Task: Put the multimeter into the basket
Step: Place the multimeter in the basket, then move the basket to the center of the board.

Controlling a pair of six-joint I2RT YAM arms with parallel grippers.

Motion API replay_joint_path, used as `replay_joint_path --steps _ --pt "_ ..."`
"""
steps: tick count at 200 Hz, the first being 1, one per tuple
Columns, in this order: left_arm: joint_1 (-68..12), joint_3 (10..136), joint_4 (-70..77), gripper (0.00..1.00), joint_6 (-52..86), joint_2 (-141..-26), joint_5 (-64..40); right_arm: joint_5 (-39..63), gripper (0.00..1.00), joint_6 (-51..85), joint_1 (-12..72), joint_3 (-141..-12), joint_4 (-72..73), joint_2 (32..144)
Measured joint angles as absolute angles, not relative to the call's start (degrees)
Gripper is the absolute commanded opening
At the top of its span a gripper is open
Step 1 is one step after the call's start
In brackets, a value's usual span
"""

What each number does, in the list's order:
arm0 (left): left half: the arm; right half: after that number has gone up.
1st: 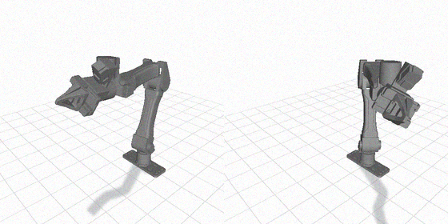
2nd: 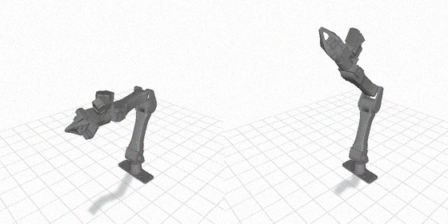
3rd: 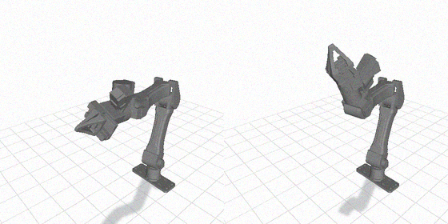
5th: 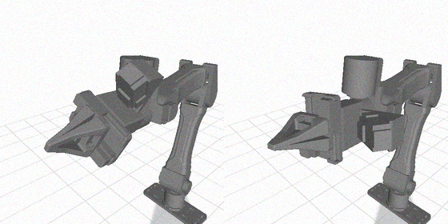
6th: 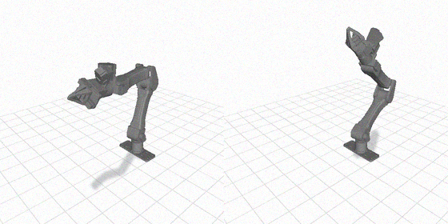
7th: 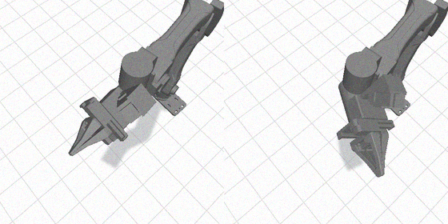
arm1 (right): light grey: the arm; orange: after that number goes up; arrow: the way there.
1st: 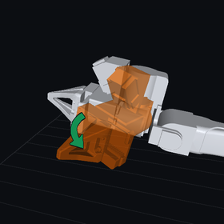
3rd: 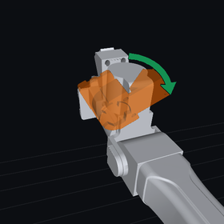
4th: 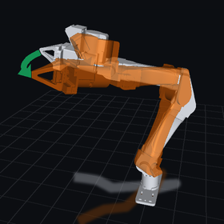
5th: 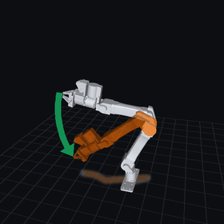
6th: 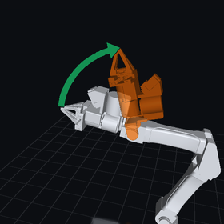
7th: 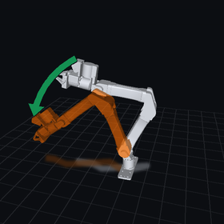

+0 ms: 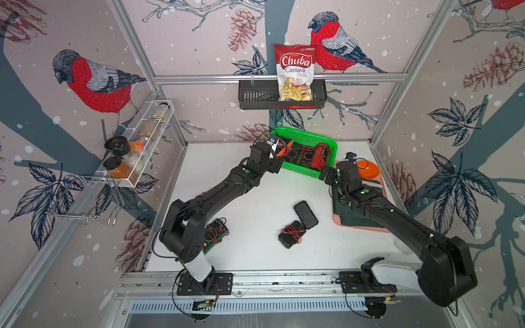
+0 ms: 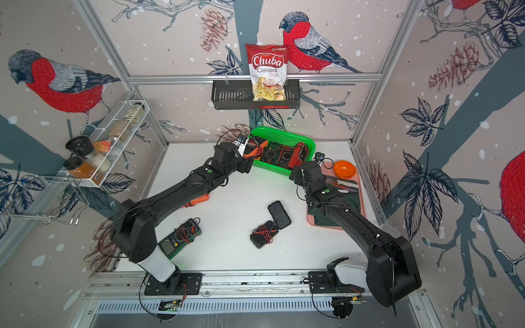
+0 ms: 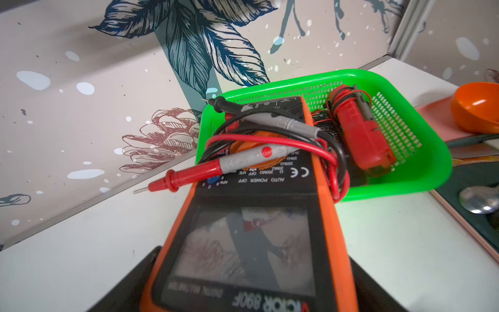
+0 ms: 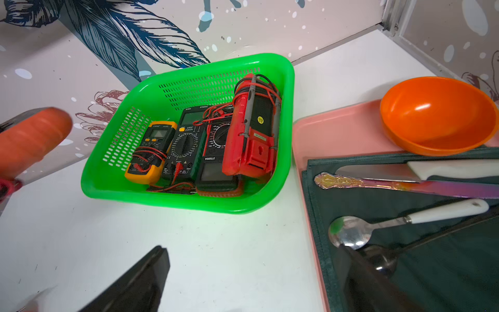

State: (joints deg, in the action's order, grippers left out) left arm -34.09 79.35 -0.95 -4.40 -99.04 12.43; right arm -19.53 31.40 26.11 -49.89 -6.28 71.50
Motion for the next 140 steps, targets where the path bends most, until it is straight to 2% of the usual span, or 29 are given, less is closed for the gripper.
replay_joint_path --steps 46,140 --pt "-33.0 91.6 -0.8 0.0 -4.5 -113.0 15.2 -20.9 1.0 31.4 26.1 -49.4 -5.8 69.8" --pt "-29.0 112.1 -5.8 0.0 -2.9 -132.2 11.5 -21.4 1.0 31.5 25.0 -49.3 -6.3 70.7"
